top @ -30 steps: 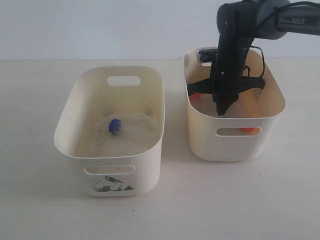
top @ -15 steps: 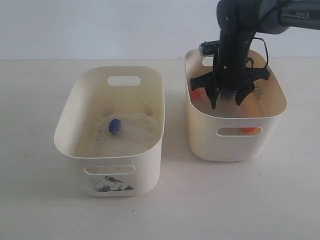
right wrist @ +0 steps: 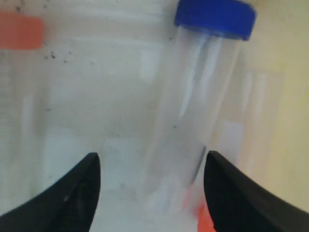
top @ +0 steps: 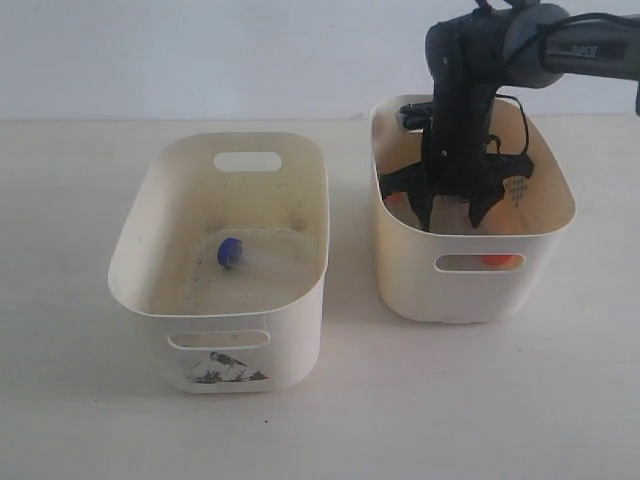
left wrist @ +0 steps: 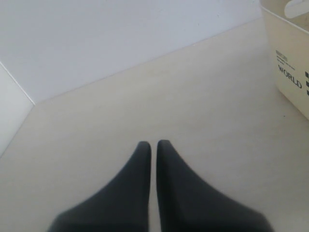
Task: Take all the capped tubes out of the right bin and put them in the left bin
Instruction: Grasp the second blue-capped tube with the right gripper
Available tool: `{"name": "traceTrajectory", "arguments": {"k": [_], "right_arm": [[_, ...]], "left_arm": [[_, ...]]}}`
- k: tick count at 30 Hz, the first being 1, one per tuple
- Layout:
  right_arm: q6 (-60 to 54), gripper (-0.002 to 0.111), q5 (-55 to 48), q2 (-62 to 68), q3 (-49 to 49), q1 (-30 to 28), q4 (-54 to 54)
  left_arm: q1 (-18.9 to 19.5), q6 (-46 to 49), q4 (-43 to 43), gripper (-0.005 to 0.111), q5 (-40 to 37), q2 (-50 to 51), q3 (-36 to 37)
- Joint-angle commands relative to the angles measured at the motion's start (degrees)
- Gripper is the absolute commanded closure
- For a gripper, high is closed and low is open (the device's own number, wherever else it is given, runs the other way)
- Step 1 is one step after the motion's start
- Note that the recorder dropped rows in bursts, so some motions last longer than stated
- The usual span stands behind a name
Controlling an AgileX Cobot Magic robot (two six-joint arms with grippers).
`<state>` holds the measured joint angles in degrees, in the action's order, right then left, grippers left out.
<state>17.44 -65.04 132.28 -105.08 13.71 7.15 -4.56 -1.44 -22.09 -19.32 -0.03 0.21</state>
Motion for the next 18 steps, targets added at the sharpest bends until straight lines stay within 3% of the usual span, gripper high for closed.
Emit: {"name": "traceTrajectory", "arguments": {"k": [1, 9, 11, 16, 18], "right_arm": [[0.4, 0.049, -0.7, 1.3, -0.1, -0.5, 1.3], [5.4, 0.051, 1.3, 2.2, -0.1, -0.5, 0.8], [5.8, 0.061, 1.2, 2.2, -0.1, -0.5, 0.8], [6.0, 0.109, -0.8, 2.2, -0.1, -0.5, 0.8], [6.0, 0.108, -1.7, 1.8, -0.1, -0.5, 0.8]], "left_arm": [[-0.3, -0.5, 0.2, 0.102, 0.1, 0.0, -0.2], [-0.3, -0.5, 0.2, 0.102, 0.1, 0.0, -0.2], [-0.3, -0.5, 0.2, 0.102, 0.1, 0.0, -0.2], [-0.3, -0.5, 0.2, 0.102, 0.1, 0.0, -0.2], [-0.3, -0.5, 0.2, 0.102, 0.1, 0.0, -0.2]]}}
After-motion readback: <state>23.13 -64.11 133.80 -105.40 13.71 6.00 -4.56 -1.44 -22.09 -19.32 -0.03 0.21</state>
